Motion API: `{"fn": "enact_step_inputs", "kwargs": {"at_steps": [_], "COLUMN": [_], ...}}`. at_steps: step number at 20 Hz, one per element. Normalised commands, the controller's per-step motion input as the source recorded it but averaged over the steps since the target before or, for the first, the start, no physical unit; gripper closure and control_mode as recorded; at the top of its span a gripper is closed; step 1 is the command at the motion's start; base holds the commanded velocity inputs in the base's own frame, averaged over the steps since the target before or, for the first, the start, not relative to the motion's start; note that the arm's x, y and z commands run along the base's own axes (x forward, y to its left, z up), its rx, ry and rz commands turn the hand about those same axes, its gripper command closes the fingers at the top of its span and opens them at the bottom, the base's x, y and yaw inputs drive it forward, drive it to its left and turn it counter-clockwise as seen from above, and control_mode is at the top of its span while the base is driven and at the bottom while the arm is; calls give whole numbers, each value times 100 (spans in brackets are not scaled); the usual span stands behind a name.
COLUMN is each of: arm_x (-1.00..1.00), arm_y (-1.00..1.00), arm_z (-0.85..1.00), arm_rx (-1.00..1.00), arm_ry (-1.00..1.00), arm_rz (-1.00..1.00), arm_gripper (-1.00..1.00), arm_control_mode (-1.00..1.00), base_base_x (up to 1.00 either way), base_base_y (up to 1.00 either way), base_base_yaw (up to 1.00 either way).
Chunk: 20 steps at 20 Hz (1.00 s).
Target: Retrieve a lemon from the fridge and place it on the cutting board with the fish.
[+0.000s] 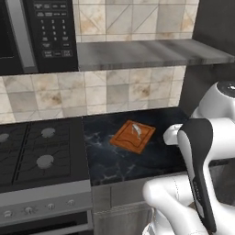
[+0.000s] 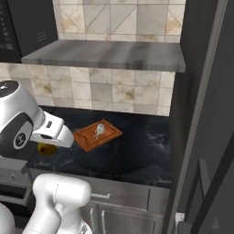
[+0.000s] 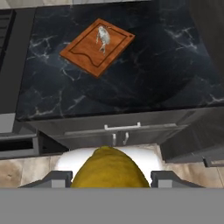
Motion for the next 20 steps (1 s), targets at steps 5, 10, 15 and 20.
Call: {"fn": "enact_step_inputs", "kwargs": {"at_steps": [5,10,15,20], "arm_x": [35,53,44,24], "arm_y": [0,1,4,9], "arm_z": [-1,-2,-13,-47], "arm_rx": [0,0,0,0], "arm_ry": [0,0,0,0], "arm_rz": [0,0,0,0], "arm_gripper": [100,100,100,100], "arm_control_mode": [-100,-100,-100,-100], "base_base_x": [8,0,0,0], "base_base_y": [0,0,0,0], "base_base_yaw": [0,0,0,0]}}
